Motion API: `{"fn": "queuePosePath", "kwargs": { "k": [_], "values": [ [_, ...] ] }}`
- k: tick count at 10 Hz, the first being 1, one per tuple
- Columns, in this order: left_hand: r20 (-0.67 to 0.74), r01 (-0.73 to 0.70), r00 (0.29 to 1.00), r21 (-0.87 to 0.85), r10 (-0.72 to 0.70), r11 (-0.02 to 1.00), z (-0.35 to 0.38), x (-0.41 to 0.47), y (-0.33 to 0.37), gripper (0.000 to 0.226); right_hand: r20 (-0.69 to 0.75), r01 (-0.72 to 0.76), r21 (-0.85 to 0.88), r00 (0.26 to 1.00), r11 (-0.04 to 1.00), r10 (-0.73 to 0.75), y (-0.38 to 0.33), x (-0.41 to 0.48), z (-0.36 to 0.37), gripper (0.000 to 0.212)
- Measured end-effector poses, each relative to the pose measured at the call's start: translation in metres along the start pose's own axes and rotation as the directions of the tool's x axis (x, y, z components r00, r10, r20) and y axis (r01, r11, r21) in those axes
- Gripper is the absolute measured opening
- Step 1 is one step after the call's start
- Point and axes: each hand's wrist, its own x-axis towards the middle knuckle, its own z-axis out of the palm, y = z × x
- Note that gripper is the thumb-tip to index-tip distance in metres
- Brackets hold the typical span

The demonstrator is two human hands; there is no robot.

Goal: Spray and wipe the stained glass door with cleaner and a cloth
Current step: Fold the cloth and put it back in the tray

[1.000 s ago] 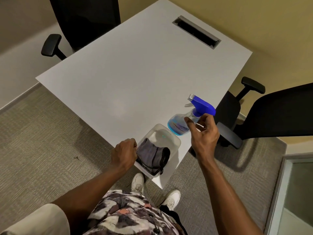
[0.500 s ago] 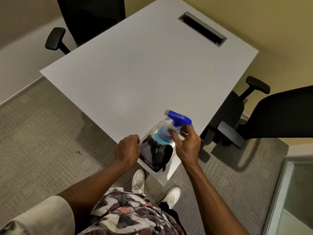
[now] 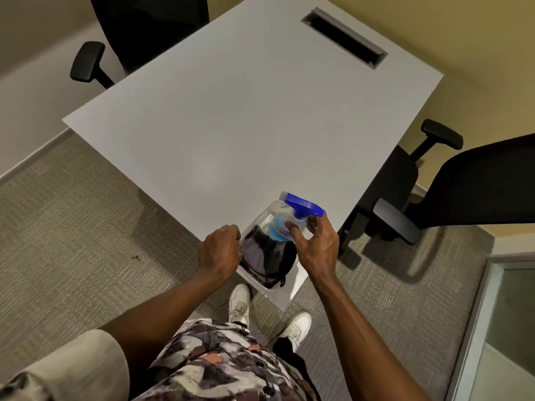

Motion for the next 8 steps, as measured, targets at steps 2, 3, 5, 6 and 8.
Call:
{"fn": "queuePosePath", "kwargs": {
  "k": [2,3,5,6,8],
  "values": [
    [0.042,-0.010,0.999,0.019,0.009,1.000,-0.006,-0.003,0.003,0.009,-0.006,-0.003,-0.048,1.000,0.999,0.003,0.004,-0.009,-0.004,0.055],
    [0.058,-0.020,0.998,0.051,0.017,0.999,-0.007,-0.003,0.005,0.010,-0.002,0.001,-0.053,1.000,0.999,-0.002,0.008,-0.018,-0.011,0.055],
    [0.167,-0.120,0.983,0.273,0.076,0.954,-0.011,-0.007,0.018,0.020,-0.060,-0.051,-0.063,0.997,0.997,0.047,0.029,-0.053,-0.031,0.055],
    [0.226,-0.171,0.971,0.425,0.079,0.889,-0.019,-0.017,0.037,0.029,-0.094,-0.096,-0.098,0.992,0.991,0.087,0.037,-0.076,-0.043,0.052],
    [0.265,-0.332,0.936,0.435,0.233,0.837,-0.023,-0.059,0.093,0.041,-0.134,-0.215,-0.155,0.972,0.964,0.195,0.059,-0.127,-0.075,0.057]
  ]
}}
